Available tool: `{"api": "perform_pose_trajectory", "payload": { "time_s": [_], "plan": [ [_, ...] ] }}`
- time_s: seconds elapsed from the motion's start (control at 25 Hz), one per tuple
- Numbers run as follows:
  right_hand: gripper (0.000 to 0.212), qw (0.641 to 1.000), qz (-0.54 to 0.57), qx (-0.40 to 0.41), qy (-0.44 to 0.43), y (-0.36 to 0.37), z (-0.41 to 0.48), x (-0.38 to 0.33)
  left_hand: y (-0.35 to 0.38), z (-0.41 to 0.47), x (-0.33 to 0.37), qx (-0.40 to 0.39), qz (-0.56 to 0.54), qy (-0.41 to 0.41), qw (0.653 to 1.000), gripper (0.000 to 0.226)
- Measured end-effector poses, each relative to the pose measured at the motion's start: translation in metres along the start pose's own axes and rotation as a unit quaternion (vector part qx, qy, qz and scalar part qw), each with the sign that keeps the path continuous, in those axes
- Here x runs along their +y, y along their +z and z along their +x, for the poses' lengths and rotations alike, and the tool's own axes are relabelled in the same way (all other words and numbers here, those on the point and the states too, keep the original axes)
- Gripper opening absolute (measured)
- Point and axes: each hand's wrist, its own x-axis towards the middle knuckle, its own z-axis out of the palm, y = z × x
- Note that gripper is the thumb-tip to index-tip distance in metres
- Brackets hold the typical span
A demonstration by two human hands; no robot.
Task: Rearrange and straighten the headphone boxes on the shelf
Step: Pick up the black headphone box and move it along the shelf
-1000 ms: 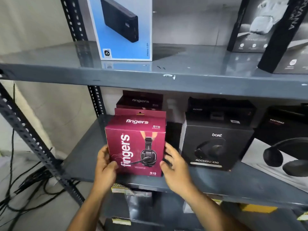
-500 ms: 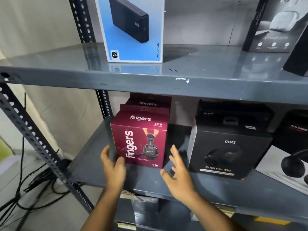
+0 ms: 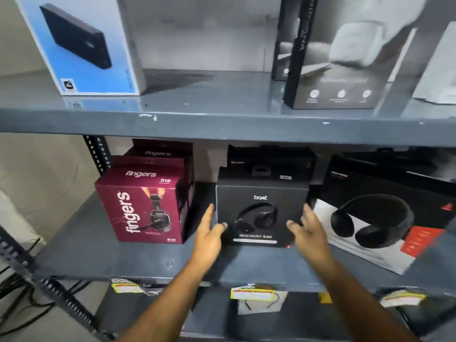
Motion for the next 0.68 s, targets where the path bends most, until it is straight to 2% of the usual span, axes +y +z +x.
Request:
{"api": "perform_pose_trajectory", "payload": {
  "time_s": [0.08,0.24,0.36,0.44,0.56,0.68],
  "plan": [
    [0.078,0.999,-0.027,-0.042,0.008,-0.003,0.008,0.015,0.006,-0.004,0.001,-0.010,0.017,0.017,1.000,0.068],
    [0.084,0.991,-0.045,-0.121,-0.018,-0.014,0.013,0.023,0.015,-0.013,0.004,0.000,-0.009,0.022,1.000,0.074],
    [0.085,0.991,-0.038,-0.126,-0.012,-0.024,0.010,0.020,0.023,-0.029,0.016,0.003,-0.001,0.026,1.000,0.071],
    [0.078,0.994,-0.029,-0.098,-0.025,-0.038,-0.012,-0.006,0.027,-0.050,0.028,0.010,-0.001,0.046,0.999,0.062],
    [0.051,0.994,0.049,-0.068,-0.076,-0.070,-0.039,-0.042,0.025,-0.084,0.041,0.010,0.030,0.119,0.992,0.049],
    [0.047,0.985,0.136,-0.061,-0.087,-0.094,-0.058,-0.077,0.026,-0.116,0.059,-0.007,-0.018,0.151,0.988,0.049]
  ]
}}
